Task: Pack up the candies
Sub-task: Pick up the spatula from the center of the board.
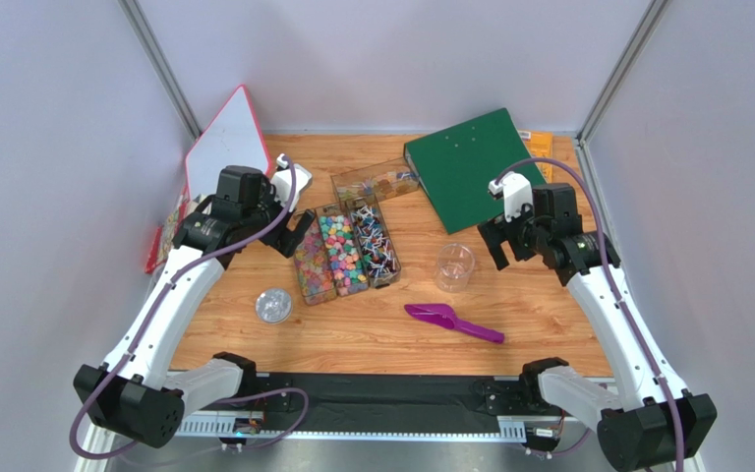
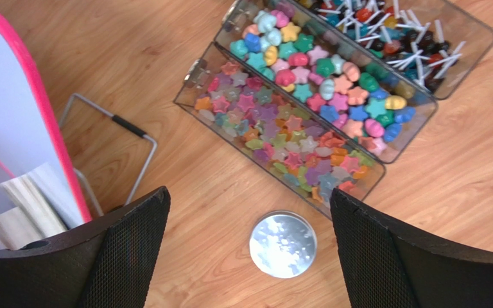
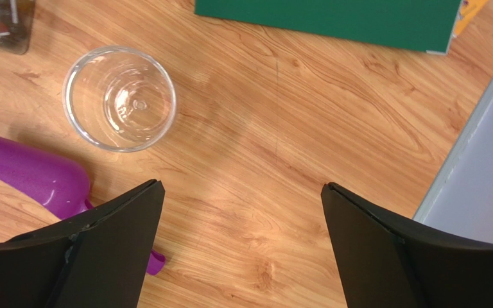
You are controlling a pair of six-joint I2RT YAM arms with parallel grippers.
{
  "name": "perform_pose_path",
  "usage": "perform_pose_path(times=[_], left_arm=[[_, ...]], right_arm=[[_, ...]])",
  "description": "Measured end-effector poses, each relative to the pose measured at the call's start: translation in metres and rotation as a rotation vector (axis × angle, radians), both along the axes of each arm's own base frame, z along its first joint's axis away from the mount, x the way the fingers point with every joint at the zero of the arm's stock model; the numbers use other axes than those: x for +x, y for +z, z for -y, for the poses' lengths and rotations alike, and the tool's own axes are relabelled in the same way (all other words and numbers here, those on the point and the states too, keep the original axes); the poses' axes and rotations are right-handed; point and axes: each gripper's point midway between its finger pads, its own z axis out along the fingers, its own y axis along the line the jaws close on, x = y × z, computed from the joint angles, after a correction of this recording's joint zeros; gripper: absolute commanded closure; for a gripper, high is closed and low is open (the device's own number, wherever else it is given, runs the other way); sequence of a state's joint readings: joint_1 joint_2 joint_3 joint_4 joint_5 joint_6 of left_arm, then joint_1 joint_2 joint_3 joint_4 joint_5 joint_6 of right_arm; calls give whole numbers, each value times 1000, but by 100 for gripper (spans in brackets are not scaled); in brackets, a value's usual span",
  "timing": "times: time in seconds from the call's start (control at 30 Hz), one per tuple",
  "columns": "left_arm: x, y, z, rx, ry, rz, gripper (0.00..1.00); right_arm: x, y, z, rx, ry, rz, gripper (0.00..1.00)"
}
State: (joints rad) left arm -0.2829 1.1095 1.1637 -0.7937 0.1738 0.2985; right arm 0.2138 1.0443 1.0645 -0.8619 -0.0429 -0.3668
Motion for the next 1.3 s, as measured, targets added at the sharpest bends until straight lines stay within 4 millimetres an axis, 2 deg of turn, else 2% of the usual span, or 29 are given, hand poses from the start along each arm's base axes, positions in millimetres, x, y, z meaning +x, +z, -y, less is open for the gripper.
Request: perform_pose_path(times=[0.13, 0.3, 0.33, 0.5, 0.6, 0.67, 0.77, 0.83, 0.9, 1.0, 1.13, 1.3], left_arm=[[9, 3, -4, 112, 14, 35, 0], [23, 10, 3, 173, -12, 38, 0], [24, 9, 6, 167, -21, 32, 4], [24, -2, 23, 122, -86, -21, 10], [25, -17, 37, 121, -135, -74, 11], [26, -26, 48, 143, -174, -98, 11], [22, -37, 62, 172, -226, -120, 9], [20, -36, 63, 178, -230, -116, 2], [22, -32, 61, 180, -220, -96, 0], [26, -21, 58, 172, -195, -49, 1], [27, -13, 58, 148, -159, -24, 0], [25, -12, 56, 148, -141, -41, 0]], right_arm=[[-5, -1, -16, 4, 173, 23, 0], [-11, -6, -42, 22, 412, 34, 9], [-10, -11, -48, 30, 453, 13, 12], [8, -25, -78, 103, 589, -119, 26], [11, -22, -90, 134, 665, -159, 31], [1, -19, -93, 132, 733, -173, 35], [-30, -22, -99, 95, 852, -169, 34], [-56, -32, -97, 67, 905, -142, 32], [-90, -45, -85, 37, 938, -112, 30], [-117, -55, -77, 1, 988, -81, 30], [-127, -69, -81, -7, 1049, -157, 35], [-126, -103, -78, -36, 1044, -311, 36]])
